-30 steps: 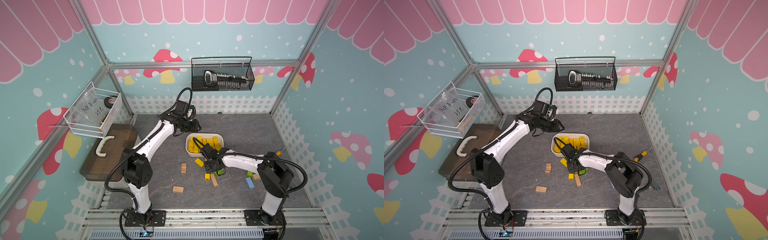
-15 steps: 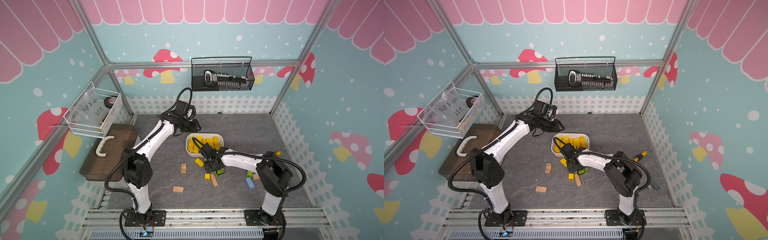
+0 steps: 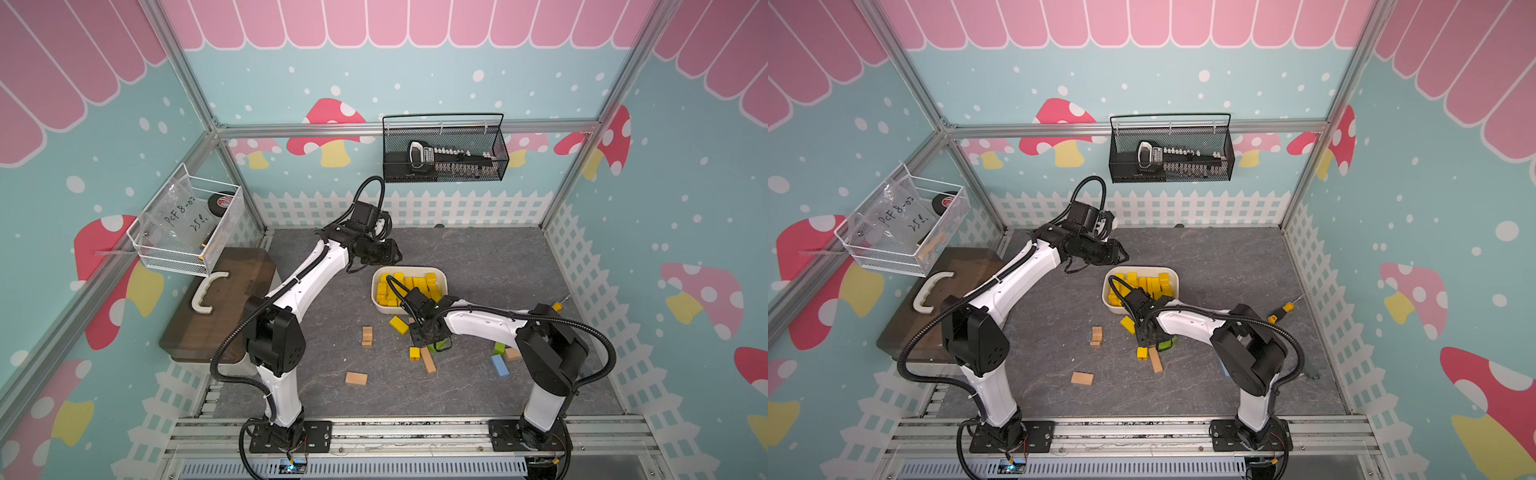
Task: Pick out the yellow building blocks
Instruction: Pick up the building block from the center of the board.
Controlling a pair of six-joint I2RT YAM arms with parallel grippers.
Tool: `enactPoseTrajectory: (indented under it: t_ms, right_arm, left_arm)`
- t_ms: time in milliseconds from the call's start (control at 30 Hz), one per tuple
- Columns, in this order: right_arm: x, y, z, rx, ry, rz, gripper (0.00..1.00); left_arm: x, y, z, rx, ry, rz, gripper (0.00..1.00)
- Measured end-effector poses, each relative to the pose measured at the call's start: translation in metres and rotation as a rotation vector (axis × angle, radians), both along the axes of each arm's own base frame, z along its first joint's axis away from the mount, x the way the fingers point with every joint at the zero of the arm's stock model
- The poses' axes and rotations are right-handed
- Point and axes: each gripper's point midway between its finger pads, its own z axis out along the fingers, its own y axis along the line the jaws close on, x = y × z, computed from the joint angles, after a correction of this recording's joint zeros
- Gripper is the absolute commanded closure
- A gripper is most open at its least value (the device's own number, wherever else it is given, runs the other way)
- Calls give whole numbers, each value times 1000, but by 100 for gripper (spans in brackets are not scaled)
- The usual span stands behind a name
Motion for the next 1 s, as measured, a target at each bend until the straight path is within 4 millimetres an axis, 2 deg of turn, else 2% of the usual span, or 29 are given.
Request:
enactPoseTrajectory:
  t_ms: [500, 733, 1000]
  right_arm:
    - [-7, -5, 0, 12, 7, 1, 59]
    - [-11, -5, 7, 47, -9, 6, 57]
    - [-9, -3, 3, 37, 0, 7, 61]
  left_arm:
    - [0, 0, 1, -1, -2, 0, 61]
    - [1, 0, 2, -2, -4, 0, 61]
    - [1, 0, 2, -2, -5, 1, 61]
